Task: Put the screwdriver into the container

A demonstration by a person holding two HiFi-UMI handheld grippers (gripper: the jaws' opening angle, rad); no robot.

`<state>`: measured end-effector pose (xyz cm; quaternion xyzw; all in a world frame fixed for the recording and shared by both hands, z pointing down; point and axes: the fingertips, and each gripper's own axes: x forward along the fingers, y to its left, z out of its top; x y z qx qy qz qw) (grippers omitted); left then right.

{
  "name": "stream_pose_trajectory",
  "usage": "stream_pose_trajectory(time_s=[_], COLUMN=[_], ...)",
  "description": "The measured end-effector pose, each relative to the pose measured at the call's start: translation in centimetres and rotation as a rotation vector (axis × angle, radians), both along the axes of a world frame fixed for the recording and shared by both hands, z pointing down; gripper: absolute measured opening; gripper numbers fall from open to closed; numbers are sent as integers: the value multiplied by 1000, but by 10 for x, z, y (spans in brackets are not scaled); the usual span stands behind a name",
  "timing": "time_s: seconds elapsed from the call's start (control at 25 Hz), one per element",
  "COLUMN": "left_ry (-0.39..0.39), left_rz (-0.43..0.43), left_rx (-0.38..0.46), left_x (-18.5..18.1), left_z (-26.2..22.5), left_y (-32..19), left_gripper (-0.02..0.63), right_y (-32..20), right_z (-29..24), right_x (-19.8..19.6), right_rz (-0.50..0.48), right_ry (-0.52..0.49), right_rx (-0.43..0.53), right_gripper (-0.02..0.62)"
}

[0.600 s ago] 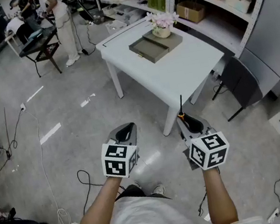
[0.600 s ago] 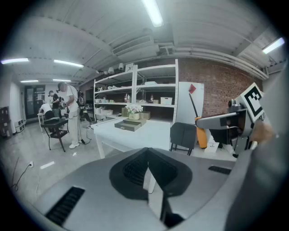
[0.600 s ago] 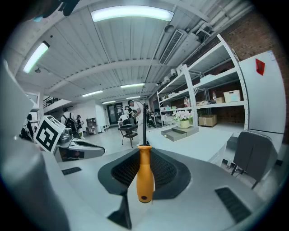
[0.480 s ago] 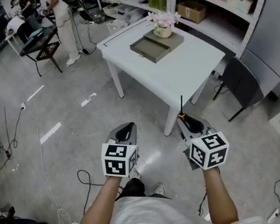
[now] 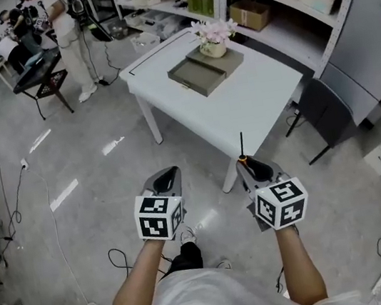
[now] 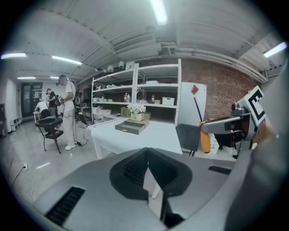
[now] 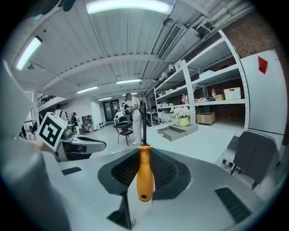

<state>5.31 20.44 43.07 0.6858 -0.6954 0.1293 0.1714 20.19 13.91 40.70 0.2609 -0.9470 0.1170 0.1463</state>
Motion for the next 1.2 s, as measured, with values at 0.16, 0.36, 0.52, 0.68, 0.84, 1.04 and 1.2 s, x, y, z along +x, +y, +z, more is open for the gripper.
stream_pose_trajectory(time_s=[0.16,0.36,0.52,0.68,0.84,1.04,1.2], left_ry=[-1,7,18,26,25,26,31], left_rz=[7,14,27,49,71,87,99], left_rx=[3,4,-5,-4,-6,0,-9], left_x=[-32,-73,-100,-124,-148,-178,-194], left_z=[0,0,1,2,2,3,8], left_y=[-28,-59,-80,-100,-117,-136,-147], left_gripper=[5,5,5,5,5,5,5], right_y=[-29,-58,-76,-94,-112,-131,-144], right_z=[1,4,6,6,2,-2,0], right_x=[-23,-58,-83,-106,-130,-160,-178], right_rz=[25,44,60,80,95,108,114], right_ry=[7,11,20,22,25,27,33], right_rx=[-5,-20,-31,-32,-24,-5,-8], right_gripper=[77,77,77,77,77,77,77])
